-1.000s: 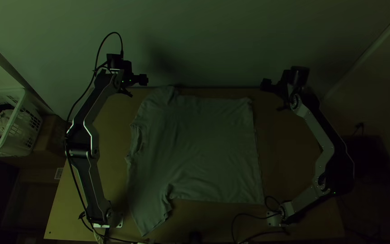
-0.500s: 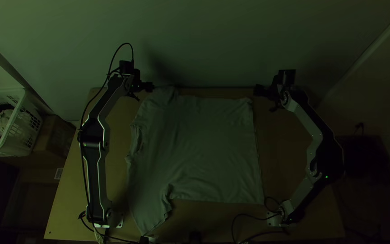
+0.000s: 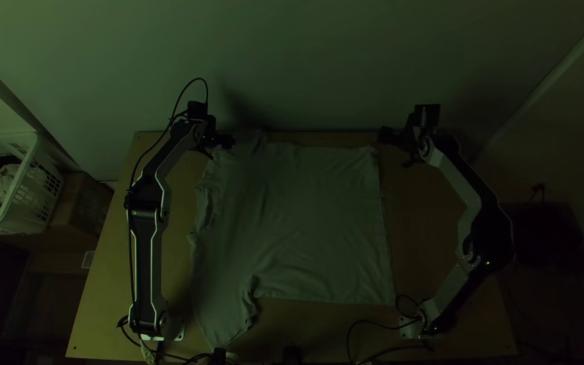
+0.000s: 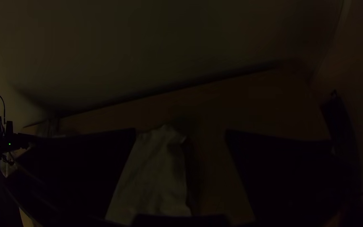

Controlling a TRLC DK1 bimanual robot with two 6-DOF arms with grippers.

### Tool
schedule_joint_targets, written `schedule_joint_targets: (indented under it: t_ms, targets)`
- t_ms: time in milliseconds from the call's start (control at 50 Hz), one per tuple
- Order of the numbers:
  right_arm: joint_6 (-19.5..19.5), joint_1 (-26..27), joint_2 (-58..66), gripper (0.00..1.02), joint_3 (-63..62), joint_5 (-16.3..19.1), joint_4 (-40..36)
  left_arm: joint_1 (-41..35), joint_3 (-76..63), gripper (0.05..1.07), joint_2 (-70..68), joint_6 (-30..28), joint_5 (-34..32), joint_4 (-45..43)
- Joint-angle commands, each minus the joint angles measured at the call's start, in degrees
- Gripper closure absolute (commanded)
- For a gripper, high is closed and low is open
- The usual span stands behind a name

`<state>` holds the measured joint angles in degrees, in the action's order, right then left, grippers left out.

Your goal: Fold the t-shirt

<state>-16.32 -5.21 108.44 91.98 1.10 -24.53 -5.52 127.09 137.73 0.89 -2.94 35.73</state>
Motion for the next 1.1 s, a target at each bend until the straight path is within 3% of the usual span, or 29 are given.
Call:
schedule_joint_targets:
  t_ms: [0, 140, 240, 320, 720, 1080]
  targets:
    - [-1.3, -0.2, 1.9, 0.05, 1.4, 0.3, -0.2, 0.0, 1.5, 0.34, 2.2, -1.9, 0.0, 0.9]
    - [-1.3, -0.2, 2.5, 0.05, 1.9, 0.3, -0.3, -0.2, 1.5, 0.64, 3.6, -2.4, 0.0, 2.1]
    - [-1.3, -0.2, 3.2, 0.05, 2.6, 0.3, -1.0, -0.1, 1.5, 0.80, 4.3, -2.4, 0.0, 2.8]
    - [-1.6, -0.2, 4.1, 0.05, 3.5, 0.3, -2.2, -0.1, 1.5, 1.05, 4.4, -2.2, 0.0, 2.9]
    - [-6.4, -0.2, 12.0, 0.09, 12.8, 0.3, -10.1, -0.6, 1.8, 1.05, -0.9, -0.1, 0.0, 2.9]
    - [-7.8, -1.2, 24.4, 0.10, 26.8, 0.6, -18.6, 0.1, 1.8, 1.05, -6.0, 1.5, 0.0, 3.7]
